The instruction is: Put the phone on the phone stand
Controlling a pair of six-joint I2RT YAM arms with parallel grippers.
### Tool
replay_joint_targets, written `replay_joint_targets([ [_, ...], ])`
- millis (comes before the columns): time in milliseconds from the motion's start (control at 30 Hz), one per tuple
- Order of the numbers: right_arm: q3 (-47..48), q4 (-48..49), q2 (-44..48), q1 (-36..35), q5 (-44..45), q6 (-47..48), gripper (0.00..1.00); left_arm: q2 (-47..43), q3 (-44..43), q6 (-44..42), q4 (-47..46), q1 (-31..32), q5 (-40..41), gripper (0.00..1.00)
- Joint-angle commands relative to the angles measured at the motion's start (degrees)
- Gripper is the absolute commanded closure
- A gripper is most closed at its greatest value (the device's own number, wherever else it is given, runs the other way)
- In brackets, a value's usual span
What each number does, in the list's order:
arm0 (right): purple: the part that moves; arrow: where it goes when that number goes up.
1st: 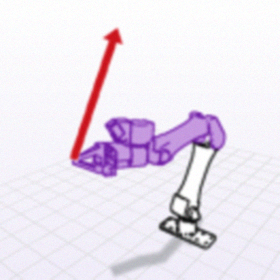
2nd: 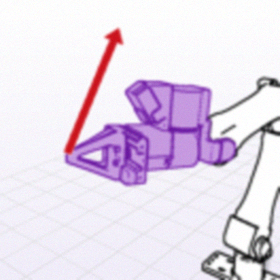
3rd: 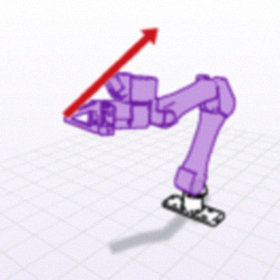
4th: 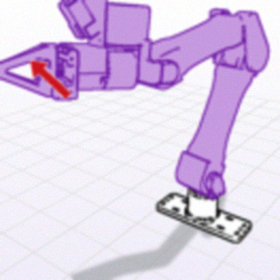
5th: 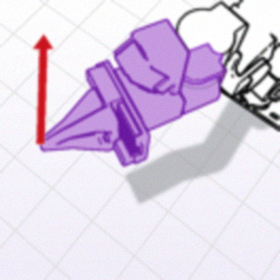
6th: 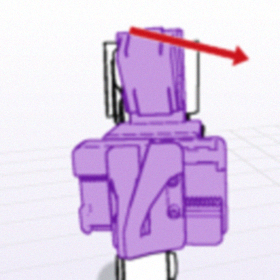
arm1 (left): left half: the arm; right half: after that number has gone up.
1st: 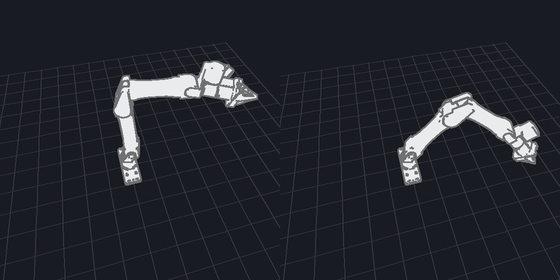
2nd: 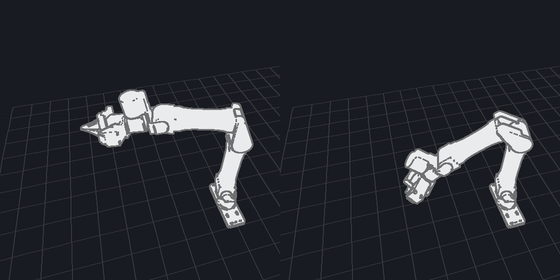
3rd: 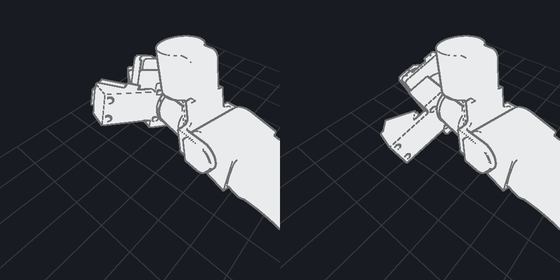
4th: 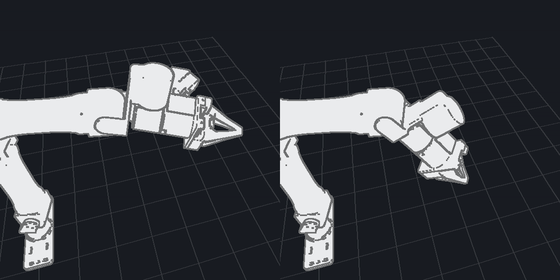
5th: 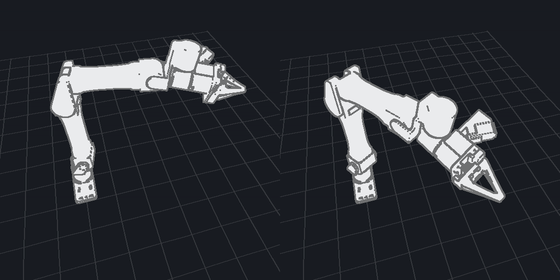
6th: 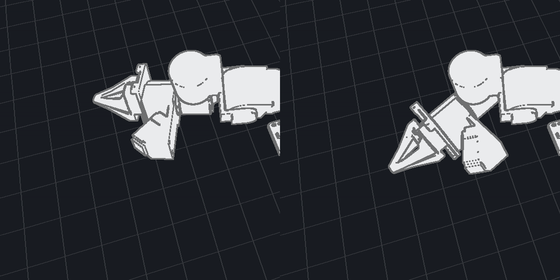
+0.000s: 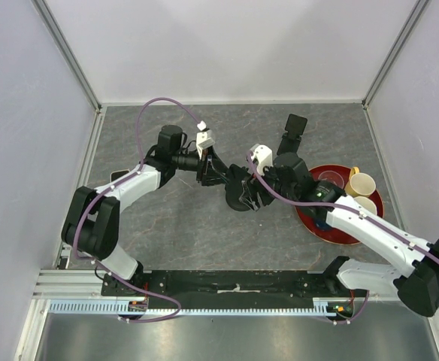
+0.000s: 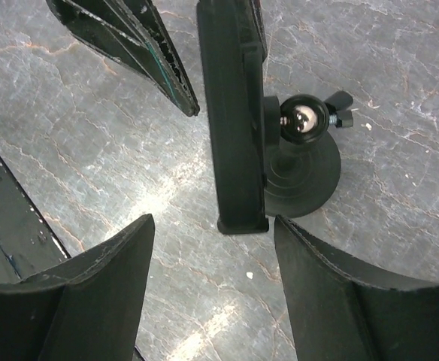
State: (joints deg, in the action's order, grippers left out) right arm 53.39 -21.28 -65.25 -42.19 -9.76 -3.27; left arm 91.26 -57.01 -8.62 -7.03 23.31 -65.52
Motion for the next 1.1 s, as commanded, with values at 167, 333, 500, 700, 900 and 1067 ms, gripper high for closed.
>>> replay_joint_targets([
  [167,-0.56,6.86,-2.86,1.15,0.0,-2.71,0.33,-0.74,0.59,2.82,-11.34,-0.2,-6.73,0.59],
  [333,-1.0,7.48,-1.63,2.11,2.38,-3.24,0.31,-0.56,-0.11,-2.7,-4.23,0.24,-6.99,0.53],
  [500,-1.09,7.48,-1.63,3.0,1.67,-3.67,0.3,0.41,-1.52,-4.9,-0.19,1.12,-7.52,0.51],
  [700,-2.06,8.79,-1.63,3.35,-0.52,-4.2,0.33,0.05,-2.58,-8.6,4.82,1.47,-5.86,0.6],
  [900,-0.83,9.24,-3.74,3.26,-3.07,-4.03,0.45,-0.56,-2.4,-13.96,10.45,2.44,-1.37,0.9],
  [1067,-1.97,10.55,-3.56,3.35,-4.13,-5.43,0.53,-0.91,-2.05,-16.68,11.68,2.44,3.98,0.98],
])
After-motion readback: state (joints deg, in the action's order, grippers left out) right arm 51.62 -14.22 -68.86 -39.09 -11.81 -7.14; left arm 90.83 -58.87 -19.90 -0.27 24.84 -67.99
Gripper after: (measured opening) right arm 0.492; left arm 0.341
